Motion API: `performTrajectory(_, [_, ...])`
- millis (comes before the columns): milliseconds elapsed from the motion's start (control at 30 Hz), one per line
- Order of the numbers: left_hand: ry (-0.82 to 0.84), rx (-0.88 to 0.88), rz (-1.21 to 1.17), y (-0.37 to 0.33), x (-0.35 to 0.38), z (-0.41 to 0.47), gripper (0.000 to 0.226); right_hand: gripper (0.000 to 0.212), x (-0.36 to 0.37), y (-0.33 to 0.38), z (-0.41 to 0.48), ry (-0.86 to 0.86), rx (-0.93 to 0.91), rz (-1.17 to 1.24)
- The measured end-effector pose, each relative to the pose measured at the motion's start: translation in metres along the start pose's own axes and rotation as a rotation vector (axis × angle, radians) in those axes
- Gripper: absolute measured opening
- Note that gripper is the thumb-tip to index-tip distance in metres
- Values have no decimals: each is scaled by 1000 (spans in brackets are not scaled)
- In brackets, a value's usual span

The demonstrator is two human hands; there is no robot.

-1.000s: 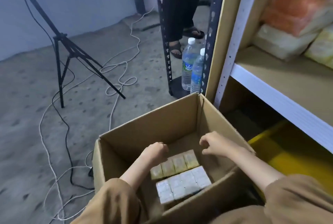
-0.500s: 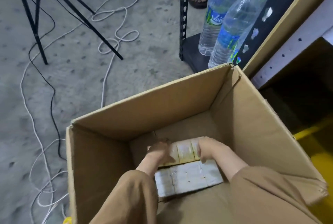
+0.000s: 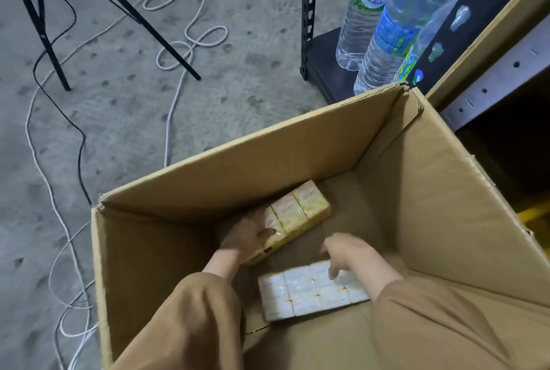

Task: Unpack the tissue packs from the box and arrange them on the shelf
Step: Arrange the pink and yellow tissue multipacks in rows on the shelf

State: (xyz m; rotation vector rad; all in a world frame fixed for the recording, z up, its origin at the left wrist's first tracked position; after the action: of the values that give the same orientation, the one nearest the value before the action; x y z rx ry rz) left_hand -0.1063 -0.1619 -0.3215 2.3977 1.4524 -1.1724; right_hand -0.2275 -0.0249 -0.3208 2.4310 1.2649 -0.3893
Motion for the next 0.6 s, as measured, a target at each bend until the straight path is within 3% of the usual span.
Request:
performTrajectory(133, [1,9,50,-7,11,-6,68,57,19,7,12,84,-10,-156])
performTrajectory(333, [9,-19,53,-13,17,-9,98,54,9,-10,15,34,21,-69])
performTrajectory(600, [46,-34,120,-14,4,0,94,46,-17,-64,0,-61,136,-9])
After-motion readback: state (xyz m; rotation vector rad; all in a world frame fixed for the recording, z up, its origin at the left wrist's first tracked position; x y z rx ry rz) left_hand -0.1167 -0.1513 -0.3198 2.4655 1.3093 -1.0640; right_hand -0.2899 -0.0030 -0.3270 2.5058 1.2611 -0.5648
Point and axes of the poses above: each hand's wrist, its own z-axis towards the middle knuckle, its own x-axis out of the palm, y = z × x, the point moved 4 cm from there along z, towards the middle knuckle, and after that the axes turned 1 degree about z, right-handed, at the moved point
